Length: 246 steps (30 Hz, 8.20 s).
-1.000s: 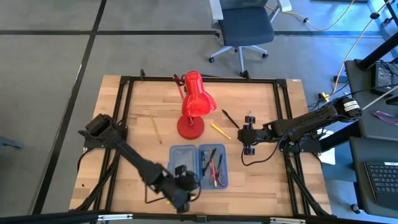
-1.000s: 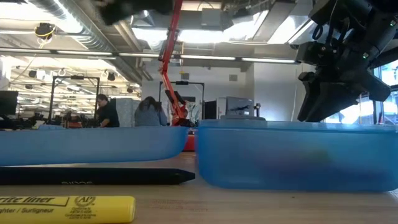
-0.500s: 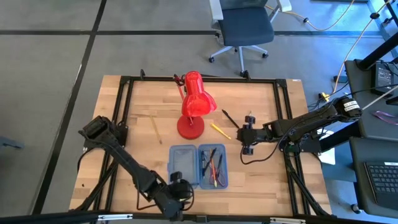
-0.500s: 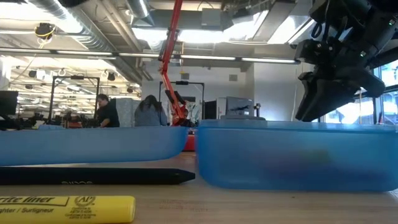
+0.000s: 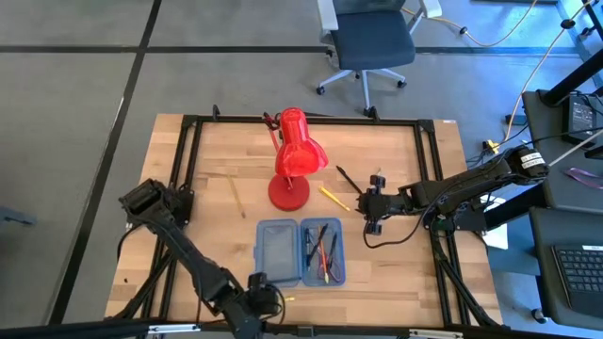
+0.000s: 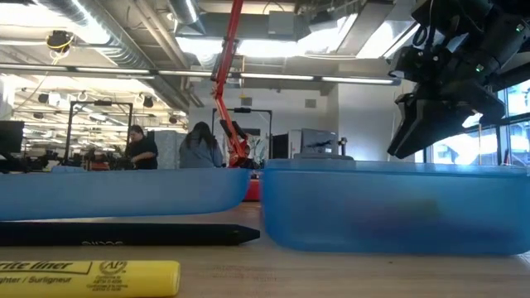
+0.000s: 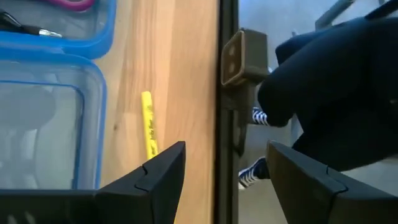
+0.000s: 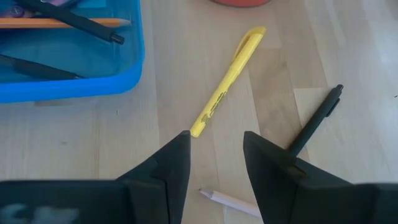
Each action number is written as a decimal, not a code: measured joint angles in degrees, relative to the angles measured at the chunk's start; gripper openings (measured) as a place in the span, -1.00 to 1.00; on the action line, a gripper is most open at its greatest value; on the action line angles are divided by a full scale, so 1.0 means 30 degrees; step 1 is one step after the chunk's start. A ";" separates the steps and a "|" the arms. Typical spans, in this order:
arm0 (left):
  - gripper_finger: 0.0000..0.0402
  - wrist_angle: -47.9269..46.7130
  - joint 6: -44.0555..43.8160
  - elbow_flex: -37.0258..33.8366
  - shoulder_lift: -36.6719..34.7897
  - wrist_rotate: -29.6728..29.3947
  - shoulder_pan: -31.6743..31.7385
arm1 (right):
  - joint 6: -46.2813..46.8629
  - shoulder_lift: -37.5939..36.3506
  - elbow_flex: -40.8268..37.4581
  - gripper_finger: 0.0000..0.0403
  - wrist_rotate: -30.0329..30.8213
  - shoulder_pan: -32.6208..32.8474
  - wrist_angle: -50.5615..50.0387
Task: Pick & place school supplies into a supply box
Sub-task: Put the bottom yellow pen into the blue supply box, then put the yellow pen into the blue supply box, then put the top black pen into the blue supply box
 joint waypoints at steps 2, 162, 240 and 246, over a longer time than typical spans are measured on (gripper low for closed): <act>0.07 0.0087 -0.0431 0.0004 0.0140 -0.0171 -0.0149 | 0.0000 0.0000 0.0005 -0.24 0.0000 0.0000 0.0005; -0.17 -1.9335 -0.6116 0.5789 0.0080 -0.6354 0.8149 | -0.0497 1.1563 0.6307 -0.24 -0.6561 -0.7242 0.3124; -0.16 -1.6166 -1.0781 0.5548 -0.0124 -0.6996 0.4419 | -1.5963 1.1302 0.5877 -0.54 -1.3844 0.1574 0.9252; -0.16 -1.6240 -1.0846 0.5548 -0.0128 -0.6979 0.4447 | -1.4259 1.1082 0.5950 -0.36 -1.2058 0.1588 0.8981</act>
